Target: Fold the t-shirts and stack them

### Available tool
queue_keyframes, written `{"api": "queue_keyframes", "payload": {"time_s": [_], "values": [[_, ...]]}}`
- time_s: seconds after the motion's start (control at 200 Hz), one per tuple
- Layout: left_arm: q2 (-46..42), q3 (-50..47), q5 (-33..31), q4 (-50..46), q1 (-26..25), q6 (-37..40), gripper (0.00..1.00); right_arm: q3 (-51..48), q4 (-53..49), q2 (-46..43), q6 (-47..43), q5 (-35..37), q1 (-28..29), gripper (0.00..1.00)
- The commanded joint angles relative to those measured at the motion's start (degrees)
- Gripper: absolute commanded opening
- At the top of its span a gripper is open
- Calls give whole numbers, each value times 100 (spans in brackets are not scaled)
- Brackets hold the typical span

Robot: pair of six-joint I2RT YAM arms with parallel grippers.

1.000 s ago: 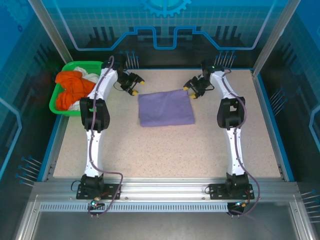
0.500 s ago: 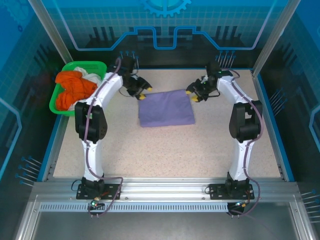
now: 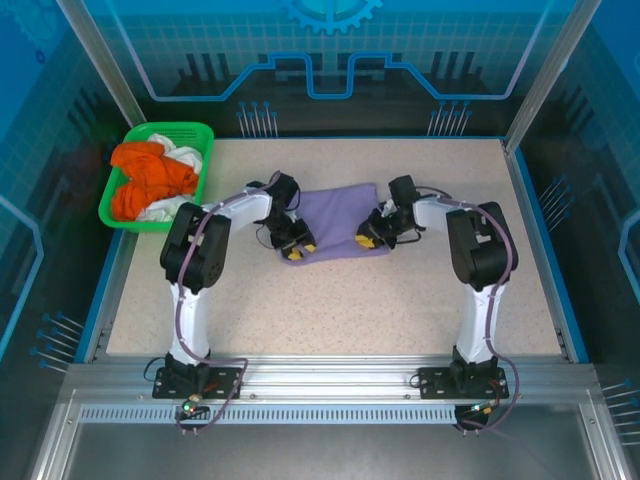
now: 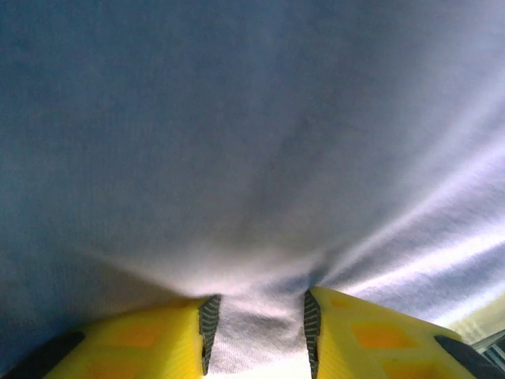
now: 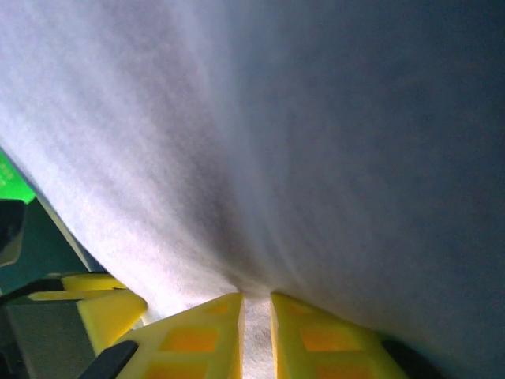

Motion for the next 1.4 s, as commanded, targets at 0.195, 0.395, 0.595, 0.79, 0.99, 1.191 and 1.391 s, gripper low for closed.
{"api": "queue_keyframes", "payload": {"time_s": [0.195, 0.395, 0.595, 0.79, 0.99, 1.191, 1.391], "values": [[-1361, -1728, -631, -595, -122, 758, 43, -2351, 331, -1636, -335, 316, 182, 30], [-1891, -490, -735, -1054, 202, 411, 59, -2038, 31, -2883, -361, 780, 123, 49], [-728, 1454, -292, -961, 336, 176, 44, -201, -570, -1668, -473, 870, -80, 35], [1063, 3206, -6, -1138, 351, 118, 22, 1196, -1076, -140, -557, 944, -212, 23], [1925, 3678, -409, -1235, 488, 20, 22, 1780, -1441, 749, -652, 942, -623, 21], [2098, 3496, -438, -957, 707, -562, 23, 2107, -1528, 1059, -697, 712, -891, 35], [1697, 3607, -796, -1209, 747, -488, 37, 1871, -1378, 533, -527, 827, -1334, 57]]}}
